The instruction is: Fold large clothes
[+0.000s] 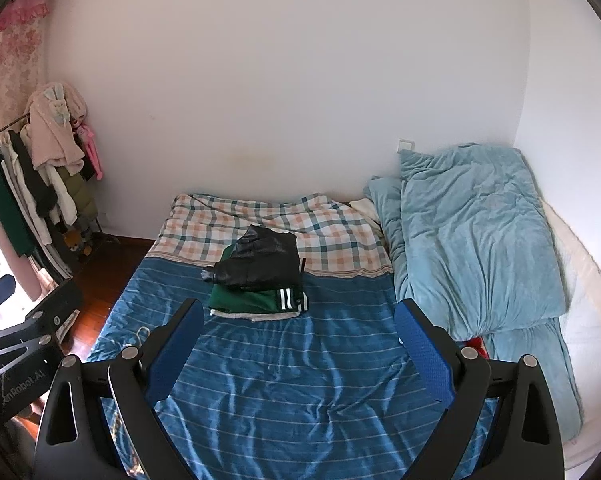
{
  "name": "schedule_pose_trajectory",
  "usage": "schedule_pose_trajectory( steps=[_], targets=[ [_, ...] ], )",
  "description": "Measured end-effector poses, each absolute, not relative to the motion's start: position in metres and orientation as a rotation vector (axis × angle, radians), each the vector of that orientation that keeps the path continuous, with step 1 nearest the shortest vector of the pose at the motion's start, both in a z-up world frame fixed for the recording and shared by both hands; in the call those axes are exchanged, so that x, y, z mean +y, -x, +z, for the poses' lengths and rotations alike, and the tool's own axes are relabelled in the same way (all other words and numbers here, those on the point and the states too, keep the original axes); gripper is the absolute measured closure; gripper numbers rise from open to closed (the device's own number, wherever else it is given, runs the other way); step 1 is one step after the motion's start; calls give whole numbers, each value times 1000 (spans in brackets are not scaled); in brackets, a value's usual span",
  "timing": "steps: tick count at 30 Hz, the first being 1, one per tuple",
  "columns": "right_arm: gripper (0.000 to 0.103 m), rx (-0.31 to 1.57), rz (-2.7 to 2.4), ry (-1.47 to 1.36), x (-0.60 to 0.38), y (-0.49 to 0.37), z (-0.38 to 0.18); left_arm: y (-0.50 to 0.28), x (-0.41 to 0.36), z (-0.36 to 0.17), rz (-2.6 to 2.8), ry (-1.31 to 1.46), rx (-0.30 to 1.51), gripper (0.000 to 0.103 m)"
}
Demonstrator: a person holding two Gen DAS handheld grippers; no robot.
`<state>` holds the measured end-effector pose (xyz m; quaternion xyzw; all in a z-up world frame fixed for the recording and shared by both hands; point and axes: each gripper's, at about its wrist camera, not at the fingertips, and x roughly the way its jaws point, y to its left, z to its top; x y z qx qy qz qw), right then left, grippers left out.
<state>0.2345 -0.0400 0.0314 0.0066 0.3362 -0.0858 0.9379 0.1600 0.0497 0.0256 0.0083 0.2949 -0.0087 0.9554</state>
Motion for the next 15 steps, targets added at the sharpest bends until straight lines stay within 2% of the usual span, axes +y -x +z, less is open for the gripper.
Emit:
schedule_pose_trajectory(
  steps=[15],
  targets=[
    [5,686,-175,-14,-40,-233,31,-160,54,32,-16,-28,601,1]
  ],
)
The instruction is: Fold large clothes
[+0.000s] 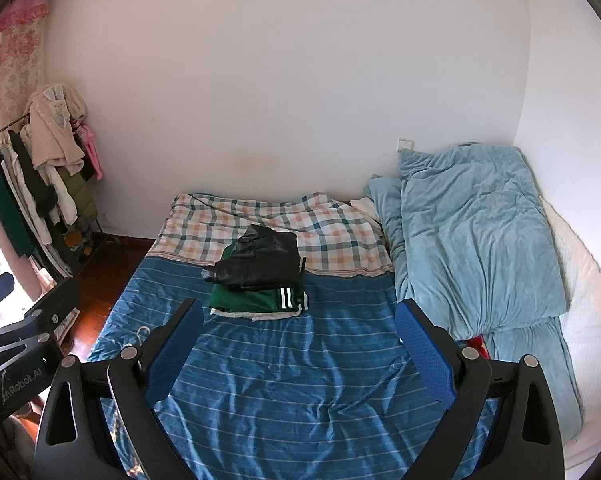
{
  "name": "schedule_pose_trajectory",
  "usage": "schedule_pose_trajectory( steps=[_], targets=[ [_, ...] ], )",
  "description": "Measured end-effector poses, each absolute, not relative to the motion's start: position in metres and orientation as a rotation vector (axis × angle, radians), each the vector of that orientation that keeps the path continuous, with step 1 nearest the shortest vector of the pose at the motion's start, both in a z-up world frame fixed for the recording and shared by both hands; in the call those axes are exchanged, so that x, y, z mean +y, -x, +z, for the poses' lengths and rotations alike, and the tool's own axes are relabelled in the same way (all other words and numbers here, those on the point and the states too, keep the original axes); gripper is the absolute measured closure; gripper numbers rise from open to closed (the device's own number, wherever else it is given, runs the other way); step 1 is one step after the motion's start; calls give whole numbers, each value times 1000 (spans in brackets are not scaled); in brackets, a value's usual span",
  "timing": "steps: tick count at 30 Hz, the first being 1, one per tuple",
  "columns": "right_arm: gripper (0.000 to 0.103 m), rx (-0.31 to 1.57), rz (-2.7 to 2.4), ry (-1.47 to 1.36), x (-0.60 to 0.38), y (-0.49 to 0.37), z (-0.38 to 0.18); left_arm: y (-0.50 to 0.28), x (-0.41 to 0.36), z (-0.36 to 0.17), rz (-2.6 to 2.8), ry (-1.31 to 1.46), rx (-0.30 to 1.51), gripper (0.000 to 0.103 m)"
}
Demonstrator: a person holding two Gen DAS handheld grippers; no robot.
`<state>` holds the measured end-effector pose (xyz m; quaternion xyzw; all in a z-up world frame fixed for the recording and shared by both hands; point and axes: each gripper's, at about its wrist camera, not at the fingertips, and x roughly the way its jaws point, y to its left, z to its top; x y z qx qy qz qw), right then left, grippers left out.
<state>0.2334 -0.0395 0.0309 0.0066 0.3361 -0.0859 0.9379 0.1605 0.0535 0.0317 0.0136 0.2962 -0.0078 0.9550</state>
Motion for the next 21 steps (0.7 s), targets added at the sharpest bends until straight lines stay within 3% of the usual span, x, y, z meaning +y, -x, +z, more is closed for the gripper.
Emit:
schedule_pose_trajectory(
  steps=[21],
  targets=[
    [3,661,-169,-34,-39,-227,29,-160,54,35,-18,-36,595,1]
  ],
)
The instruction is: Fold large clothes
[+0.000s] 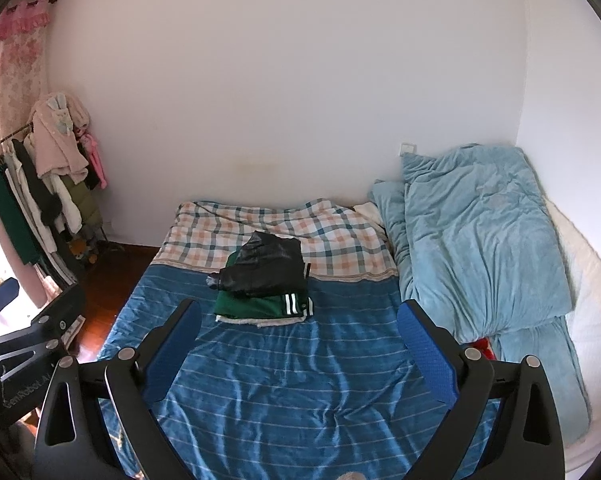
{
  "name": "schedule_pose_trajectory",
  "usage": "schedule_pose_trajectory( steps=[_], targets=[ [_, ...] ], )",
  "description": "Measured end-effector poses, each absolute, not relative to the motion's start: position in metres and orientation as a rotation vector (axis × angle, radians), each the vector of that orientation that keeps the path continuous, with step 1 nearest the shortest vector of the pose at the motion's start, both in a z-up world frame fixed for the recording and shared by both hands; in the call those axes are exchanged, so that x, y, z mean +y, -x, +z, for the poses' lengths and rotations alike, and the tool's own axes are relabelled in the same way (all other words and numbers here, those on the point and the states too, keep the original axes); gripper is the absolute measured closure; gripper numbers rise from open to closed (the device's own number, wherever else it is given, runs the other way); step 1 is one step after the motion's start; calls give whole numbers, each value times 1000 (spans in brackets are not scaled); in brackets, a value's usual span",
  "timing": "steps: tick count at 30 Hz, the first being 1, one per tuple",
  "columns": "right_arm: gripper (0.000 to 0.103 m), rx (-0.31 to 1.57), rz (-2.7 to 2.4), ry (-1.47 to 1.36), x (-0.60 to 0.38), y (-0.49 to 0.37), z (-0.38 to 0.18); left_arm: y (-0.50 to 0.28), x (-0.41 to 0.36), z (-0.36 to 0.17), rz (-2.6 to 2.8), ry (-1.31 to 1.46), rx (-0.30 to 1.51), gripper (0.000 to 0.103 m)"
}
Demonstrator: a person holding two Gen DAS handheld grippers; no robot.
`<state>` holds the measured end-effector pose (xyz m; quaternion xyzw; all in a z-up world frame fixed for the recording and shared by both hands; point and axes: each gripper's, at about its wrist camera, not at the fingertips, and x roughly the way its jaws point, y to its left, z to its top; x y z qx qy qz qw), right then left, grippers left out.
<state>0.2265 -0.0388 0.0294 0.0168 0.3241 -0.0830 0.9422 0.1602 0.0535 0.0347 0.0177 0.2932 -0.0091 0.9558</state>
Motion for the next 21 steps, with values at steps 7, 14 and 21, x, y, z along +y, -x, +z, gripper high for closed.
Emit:
schedule_pose_trajectory(
  steps=[7,14,21],
  targets=[
    [3,657,-172,-29,-37,-227,28,-161,55,36,-18,-36,593,1],
    [3,655,-176,-25,-36,-227,28,-162,61,40,-17,-41,595,1],
    [3,654,-174,-18,-35,-231,31,-162,64,41,-13,-44,593,1]
  ],
)
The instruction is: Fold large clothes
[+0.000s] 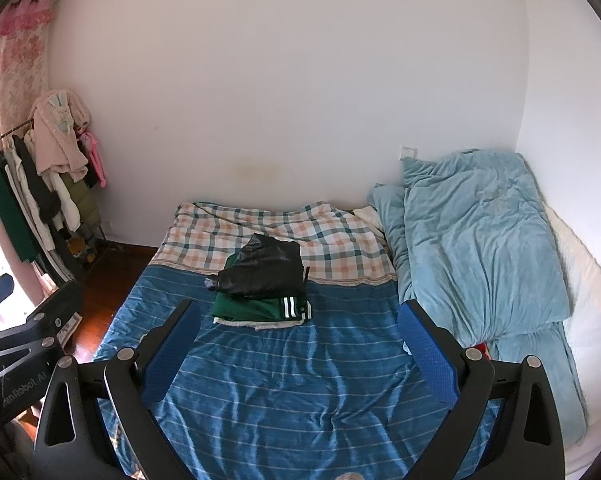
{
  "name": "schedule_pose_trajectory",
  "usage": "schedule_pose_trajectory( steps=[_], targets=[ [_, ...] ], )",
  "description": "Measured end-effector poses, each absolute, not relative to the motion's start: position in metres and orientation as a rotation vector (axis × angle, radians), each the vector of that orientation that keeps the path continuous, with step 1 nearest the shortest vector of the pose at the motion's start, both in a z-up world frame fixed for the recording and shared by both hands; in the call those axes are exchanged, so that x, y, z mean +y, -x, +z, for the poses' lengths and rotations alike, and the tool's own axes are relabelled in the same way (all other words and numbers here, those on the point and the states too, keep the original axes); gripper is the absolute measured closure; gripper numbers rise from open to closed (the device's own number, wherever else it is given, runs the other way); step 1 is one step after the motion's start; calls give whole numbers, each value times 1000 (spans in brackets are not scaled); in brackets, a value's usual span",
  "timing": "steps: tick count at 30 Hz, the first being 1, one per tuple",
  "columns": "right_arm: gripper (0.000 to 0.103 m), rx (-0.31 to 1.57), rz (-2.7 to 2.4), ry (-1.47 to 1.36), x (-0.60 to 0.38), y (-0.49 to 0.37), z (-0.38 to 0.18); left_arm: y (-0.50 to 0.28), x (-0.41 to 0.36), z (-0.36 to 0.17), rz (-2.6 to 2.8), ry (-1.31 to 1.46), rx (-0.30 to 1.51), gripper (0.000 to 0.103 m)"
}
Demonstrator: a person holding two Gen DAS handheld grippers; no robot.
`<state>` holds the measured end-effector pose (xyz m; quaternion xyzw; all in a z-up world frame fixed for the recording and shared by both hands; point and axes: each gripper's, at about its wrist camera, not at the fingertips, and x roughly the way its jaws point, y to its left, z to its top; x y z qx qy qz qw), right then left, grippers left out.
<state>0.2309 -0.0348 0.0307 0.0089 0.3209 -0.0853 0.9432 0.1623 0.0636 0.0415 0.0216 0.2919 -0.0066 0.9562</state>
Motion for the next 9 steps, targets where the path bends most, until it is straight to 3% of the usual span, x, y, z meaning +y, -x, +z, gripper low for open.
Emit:
schedule_pose_trajectory(
  steps=[9],
  targets=[
    [3,653,-177,-11,-34,-234,31,-163,67,39,-16,-46,591,1]
  ],
)
